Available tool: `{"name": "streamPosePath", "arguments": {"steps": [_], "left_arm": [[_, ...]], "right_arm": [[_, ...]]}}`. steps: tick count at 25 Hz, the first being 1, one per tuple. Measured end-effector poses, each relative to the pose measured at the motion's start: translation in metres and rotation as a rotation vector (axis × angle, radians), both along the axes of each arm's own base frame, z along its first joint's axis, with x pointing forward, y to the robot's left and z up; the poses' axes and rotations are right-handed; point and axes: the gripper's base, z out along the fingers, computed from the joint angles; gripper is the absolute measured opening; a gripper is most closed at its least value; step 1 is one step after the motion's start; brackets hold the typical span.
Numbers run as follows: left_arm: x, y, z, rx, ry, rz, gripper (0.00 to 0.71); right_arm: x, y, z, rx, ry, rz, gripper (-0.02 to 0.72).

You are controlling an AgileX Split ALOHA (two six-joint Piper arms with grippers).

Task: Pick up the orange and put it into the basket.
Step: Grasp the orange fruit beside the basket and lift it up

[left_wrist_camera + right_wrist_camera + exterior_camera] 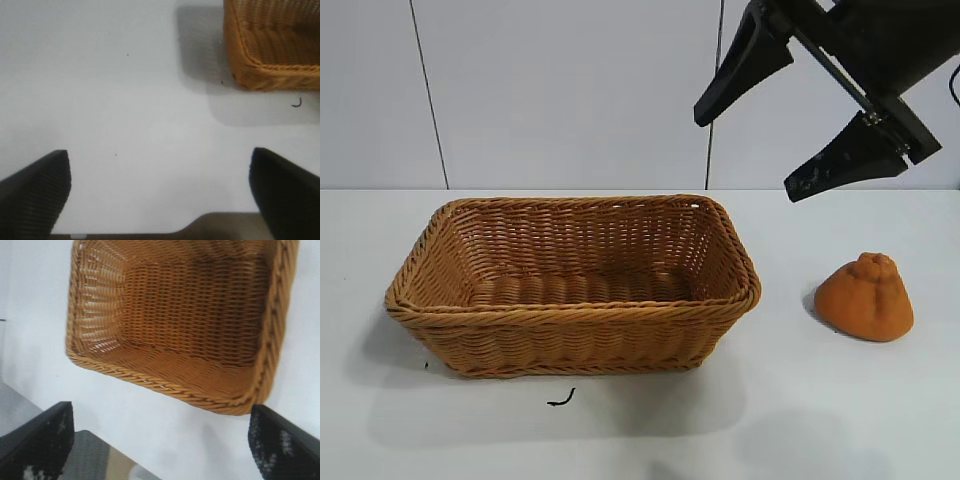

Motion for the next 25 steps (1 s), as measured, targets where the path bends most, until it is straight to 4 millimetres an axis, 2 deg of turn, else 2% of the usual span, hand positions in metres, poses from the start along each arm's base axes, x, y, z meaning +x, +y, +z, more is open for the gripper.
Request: {"name": "streamPosePath", "arguments": {"steps": [1, 4, 8, 12, 20, 25], "left_arm": [[0.0, 0.0, 0.0, 0.0, 0.0, 0.0, 0.695], [-0.001, 0.0, 0.0, 0.0, -0.005, 0.0, 0.696], [-0.001, 0.0, 0.0, 0.0, -0.005, 0.0, 0.696], [-0.001, 0.0, 0.0, 0.0, -0.005, 0.0, 0.696], [-0.001, 0.0, 0.0, 0.0, -0.005, 0.0, 0.696], [-0.001, 0.0, 0.0, 0.0, -0.005, 0.0, 0.696]], "right_arm": [[0.0, 0.0, 0.0, 0.0, 0.0, 0.0, 0.649], [0.008, -0.021, 0.004, -0.066, 0.019, -0.054, 0.649], [0.023, -0.047, -0.009, -0.091, 0.072, -0.113, 0.649], [0.037, -0.058, -0.039, -0.1, 0.163, -0.139, 0.649], [0.063, -0.062, -0.117, -0.125, 0.306, -0.156, 0.649], [0.069, -0.065, -0.154, -0.155, 0.363, -0.176, 0.649]]}}
